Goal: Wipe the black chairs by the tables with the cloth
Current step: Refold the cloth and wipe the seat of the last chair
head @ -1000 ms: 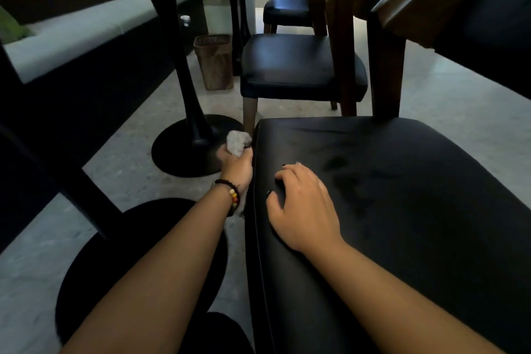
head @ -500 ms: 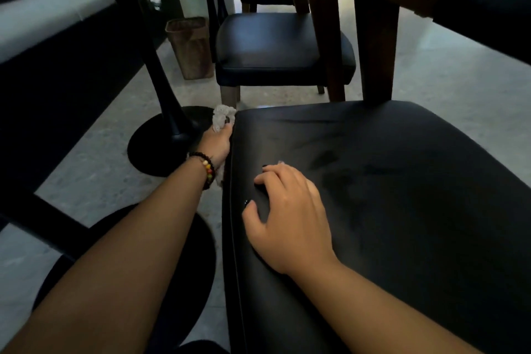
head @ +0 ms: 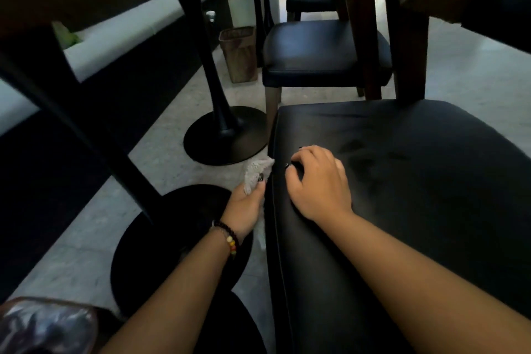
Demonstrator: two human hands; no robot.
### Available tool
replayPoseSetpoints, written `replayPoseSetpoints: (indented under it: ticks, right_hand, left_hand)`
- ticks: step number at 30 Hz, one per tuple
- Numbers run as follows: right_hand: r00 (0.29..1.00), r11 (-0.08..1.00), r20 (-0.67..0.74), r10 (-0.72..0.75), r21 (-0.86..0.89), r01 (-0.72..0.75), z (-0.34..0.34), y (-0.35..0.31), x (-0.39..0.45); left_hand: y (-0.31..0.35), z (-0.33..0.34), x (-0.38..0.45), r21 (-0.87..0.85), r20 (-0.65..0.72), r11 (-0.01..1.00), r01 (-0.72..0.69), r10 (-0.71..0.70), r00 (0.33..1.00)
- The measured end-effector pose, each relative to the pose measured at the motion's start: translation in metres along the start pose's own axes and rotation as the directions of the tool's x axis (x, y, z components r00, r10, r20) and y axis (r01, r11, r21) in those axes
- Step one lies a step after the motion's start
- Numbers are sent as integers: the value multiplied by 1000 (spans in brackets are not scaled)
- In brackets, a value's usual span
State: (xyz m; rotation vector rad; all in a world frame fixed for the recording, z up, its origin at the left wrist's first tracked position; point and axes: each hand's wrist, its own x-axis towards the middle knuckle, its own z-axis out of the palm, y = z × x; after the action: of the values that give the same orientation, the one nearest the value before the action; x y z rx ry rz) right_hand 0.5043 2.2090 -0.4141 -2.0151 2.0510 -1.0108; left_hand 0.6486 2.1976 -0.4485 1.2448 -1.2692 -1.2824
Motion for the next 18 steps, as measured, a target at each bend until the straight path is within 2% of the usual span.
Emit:
replayPoseSetpoints:
  ticks: [5,9,11,15,18]
  right_hand:
    - [1000,997,24,19,71,-21,-5,0,1]
    - [998,992,52,27,124,-33,-7,-1,-1]
    - [997,989,71,39,143,-49,-7,-1,-1]
    - [994,982,81,67,173,-80,-8,2,-2]
    - [995,981,74,72,174,-84,-6,4,-2]
  left_hand:
    - [7,2,-68,93,7,996,4,-5,1000]
    - [12,4,-114,104,60,982,-155,150,987]
    - [8,9,-131,89,45,977,-196,193,980]
    - [8,14,-131,85,-76,984,-156,162,984]
    - [16,14,-101,109,-190,994,-4,25,981]
